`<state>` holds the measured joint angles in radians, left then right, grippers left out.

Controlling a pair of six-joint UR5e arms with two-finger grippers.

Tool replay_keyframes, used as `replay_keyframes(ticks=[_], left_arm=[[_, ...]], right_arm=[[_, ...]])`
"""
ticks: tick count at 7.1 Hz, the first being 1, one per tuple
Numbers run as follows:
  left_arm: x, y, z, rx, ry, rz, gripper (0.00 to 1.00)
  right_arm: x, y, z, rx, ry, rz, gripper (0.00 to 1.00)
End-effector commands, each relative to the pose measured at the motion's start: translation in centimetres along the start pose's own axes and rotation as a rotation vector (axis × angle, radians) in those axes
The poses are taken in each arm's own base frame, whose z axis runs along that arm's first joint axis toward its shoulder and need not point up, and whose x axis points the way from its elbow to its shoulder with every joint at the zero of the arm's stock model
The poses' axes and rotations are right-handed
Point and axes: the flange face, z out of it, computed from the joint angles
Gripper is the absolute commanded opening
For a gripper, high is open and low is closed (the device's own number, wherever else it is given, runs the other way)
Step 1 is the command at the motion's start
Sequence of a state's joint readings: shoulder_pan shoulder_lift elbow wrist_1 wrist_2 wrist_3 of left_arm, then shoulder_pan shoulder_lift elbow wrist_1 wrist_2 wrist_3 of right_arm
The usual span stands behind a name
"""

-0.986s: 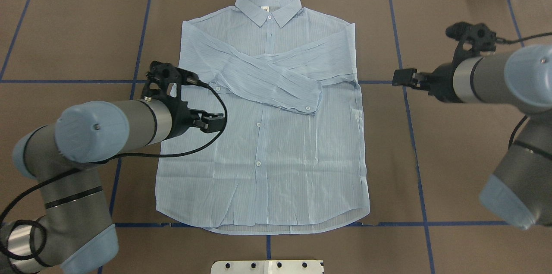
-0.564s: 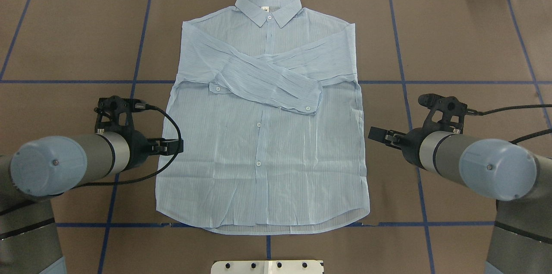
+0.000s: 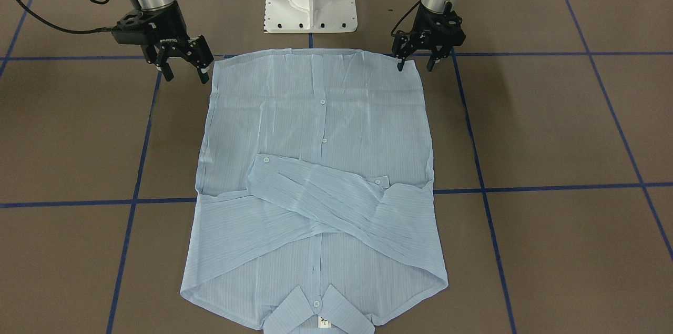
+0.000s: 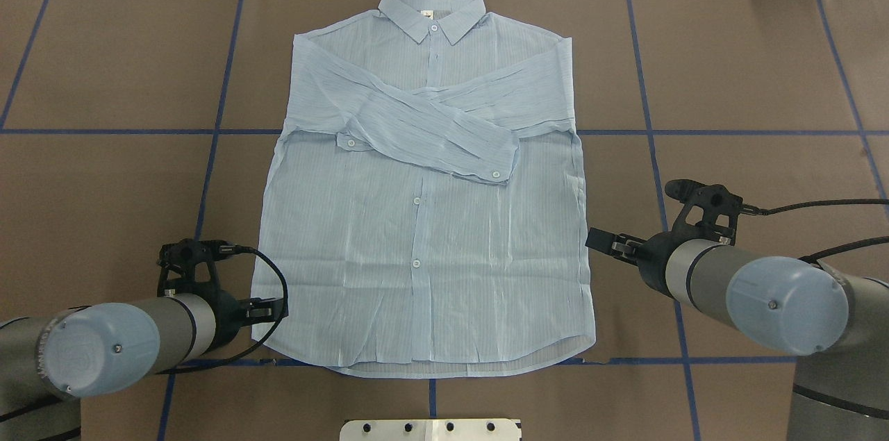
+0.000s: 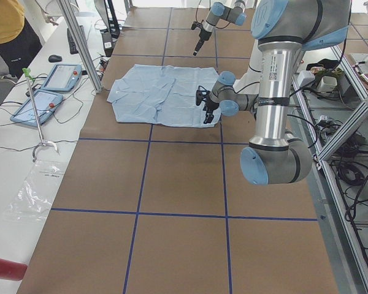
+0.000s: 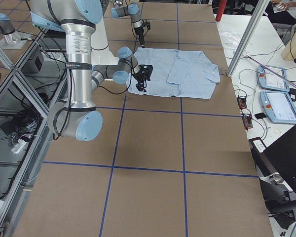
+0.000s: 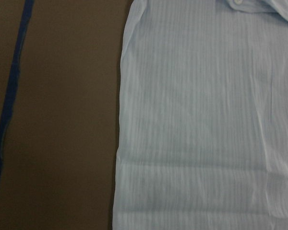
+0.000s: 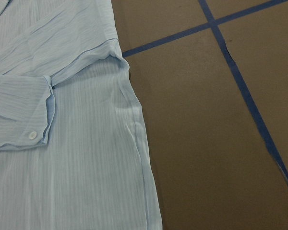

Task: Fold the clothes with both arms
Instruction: 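Move both grippers to the hem corners nearest the robot and grasp them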

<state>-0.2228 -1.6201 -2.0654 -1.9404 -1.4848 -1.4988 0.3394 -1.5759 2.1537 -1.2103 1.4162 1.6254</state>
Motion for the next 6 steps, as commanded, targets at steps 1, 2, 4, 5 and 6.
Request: replay_keyframes(ticks=[1, 2, 4, 5, 6], left_arm=[[-0.13, 2.64, 1.02, -0.041, -0.061, 0.001, 0.45], [-0.20, 2.68, 1.12, -0.043, -0.066, 0.002, 0.45], [0.01, 2.69, 1.12, -0.044, -0.063, 0.003, 0.39], [0.09, 2.70, 1.10, -0.046, -0.061, 0.003, 0.29], [0.25, 2.69, 1.06, -0.046, -0.058, 0.002, 0.08]], right_arm=[[0.08, 0.01, 0.08, 0.002, 0.002, 0.000, 1.00], [0.08, 0.01, 0.08, 0.002, 0.002, 0.000, 1.00], [0.14, 0.02, 0.23, 0.008, 0.005, -0.001, 1.00], [0.17, 0.11, 0.31, 0.007, 0.006, -0.003, 1.00], [0.20, 0.19, 0.38, 0.006, 0.008, -0.004, 1.00]])
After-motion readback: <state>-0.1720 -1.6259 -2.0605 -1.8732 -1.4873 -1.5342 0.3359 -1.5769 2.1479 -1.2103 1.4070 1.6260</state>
